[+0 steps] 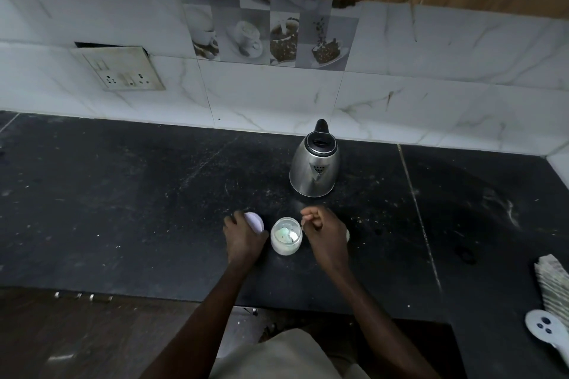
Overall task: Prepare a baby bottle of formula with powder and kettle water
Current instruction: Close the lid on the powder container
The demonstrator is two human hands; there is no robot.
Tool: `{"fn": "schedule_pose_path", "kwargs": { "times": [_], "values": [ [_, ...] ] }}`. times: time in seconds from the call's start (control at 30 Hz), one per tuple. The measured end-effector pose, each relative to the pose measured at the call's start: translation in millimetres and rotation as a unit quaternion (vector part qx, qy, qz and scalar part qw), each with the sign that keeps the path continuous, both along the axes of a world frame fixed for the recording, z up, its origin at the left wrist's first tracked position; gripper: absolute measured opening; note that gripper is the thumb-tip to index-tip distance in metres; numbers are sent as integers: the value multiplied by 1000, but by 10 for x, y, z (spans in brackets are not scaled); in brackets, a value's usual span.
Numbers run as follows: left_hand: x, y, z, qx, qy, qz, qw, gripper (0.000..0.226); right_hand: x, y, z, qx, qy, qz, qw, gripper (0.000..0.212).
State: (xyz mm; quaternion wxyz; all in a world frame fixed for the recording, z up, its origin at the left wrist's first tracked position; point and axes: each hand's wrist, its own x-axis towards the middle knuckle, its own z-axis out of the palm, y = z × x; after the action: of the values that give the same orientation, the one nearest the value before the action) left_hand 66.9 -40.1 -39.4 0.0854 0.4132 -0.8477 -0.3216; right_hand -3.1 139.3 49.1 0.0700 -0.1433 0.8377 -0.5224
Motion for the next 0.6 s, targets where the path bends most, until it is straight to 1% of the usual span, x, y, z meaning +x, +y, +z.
{"fn": "schedule_pose_path", "kwargs": {
  "times": [0.07, 0.17, 0.27, 0.3, 0.33, 0.4, 0.47, 0.6],
  "values": [
    [-72, 36, 237, 25, 84, 20, 996, 74, -51, 9, -4, 9, 3, -8, 1000, 24],
    [-145, 130, 506, 54, 199, 23, 978, 72, -129, -4, 34, 19, 13, -17, 1000, 23],
    [-170, 238, 578, 52, 264, -23, 963, 75, -206, -57, 94, 16, 5, -15, 1000, 22],
    [-168, 275, 586, 62, 272, -46, 959, 75, -228, -80, 127, 17, -11, -2, 1000, 27],
    [-161, 308, 575, 72, 274, -69, 957, 74, -248, -99, 157, 28, -24, 20, 999, 37],
    [-121, 366, 526, 91, 266, -108, 953, 73, -286, -118, 194, 80, -25, 89, 993, 61],
    [-70, 397, 450, 115, 251, -137, 951, 77, -276, -125, 219, 138, -23, 153, 978, 76],
    [-26, 398, 329, 140, 221, -156, 953, 85, -206, -146, 141, 202, -15, 199, 959, 83]
  ]
}}
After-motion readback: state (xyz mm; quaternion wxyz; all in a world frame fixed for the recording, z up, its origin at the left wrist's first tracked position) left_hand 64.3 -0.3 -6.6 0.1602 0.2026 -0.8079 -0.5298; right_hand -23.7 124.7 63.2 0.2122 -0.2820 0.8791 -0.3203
